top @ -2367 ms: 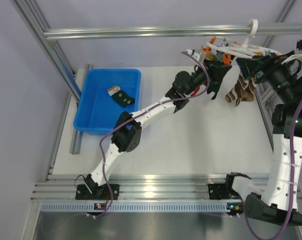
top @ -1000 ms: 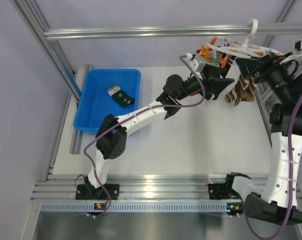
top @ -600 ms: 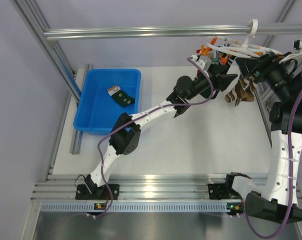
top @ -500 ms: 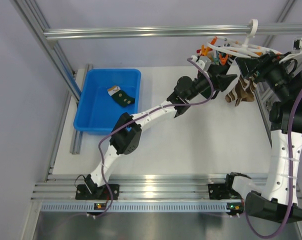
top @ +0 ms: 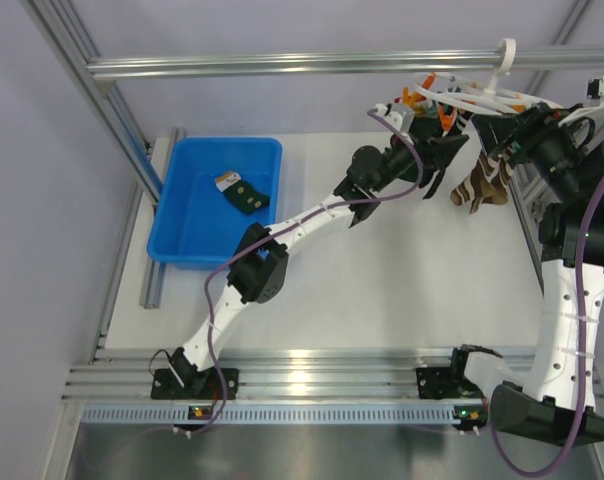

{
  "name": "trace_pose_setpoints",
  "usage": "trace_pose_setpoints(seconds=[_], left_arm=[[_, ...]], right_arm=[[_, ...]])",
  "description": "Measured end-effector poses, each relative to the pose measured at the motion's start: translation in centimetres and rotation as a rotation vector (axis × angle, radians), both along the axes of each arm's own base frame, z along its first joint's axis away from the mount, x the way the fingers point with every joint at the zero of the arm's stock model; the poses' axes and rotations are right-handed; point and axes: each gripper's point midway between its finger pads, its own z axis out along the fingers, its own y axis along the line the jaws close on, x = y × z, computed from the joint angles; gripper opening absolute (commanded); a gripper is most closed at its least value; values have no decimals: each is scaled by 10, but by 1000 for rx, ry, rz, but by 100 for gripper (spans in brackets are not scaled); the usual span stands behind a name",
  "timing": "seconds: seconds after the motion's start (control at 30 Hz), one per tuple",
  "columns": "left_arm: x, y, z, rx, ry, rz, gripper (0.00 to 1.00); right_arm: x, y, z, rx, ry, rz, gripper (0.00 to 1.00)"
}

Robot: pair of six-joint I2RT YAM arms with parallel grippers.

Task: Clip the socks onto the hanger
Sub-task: Open the clamp at the hanger.

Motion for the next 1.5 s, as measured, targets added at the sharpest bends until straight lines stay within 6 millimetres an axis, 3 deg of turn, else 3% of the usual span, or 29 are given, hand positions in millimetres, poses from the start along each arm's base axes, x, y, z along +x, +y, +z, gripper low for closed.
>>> trace_pose_setpoints(seconds=[0.23,0.43,0.7,1.03,1.1,1.13,1.23,1.5], left_arm=[[14,12,11,-24,-17,28,82],[9,11,14,-25,-29,1,78],[-2,6,15,-21,-52,-61,57],[-6,6,-2,31,-60,-70,35],[-9,8,1,41,-73,-67,39],[-10,10,5,41,-80,-64,52],[-13,14,15,35,-98,-58,64],[-13,16,28,16,-96,-50,71]], right_arm=[[0,0,0,1,0,-1,72],[0,0,0,1,0,-1,72],[0,0,3,0,-5,-1,71],[1,0,2,1,-4,0,68],[1,0,2,1,-3,0,68],[1,0,2,1,-4,0,68],[1,0,3,1,-4,0,68],[0,0,3,0,-6,-1,69]])
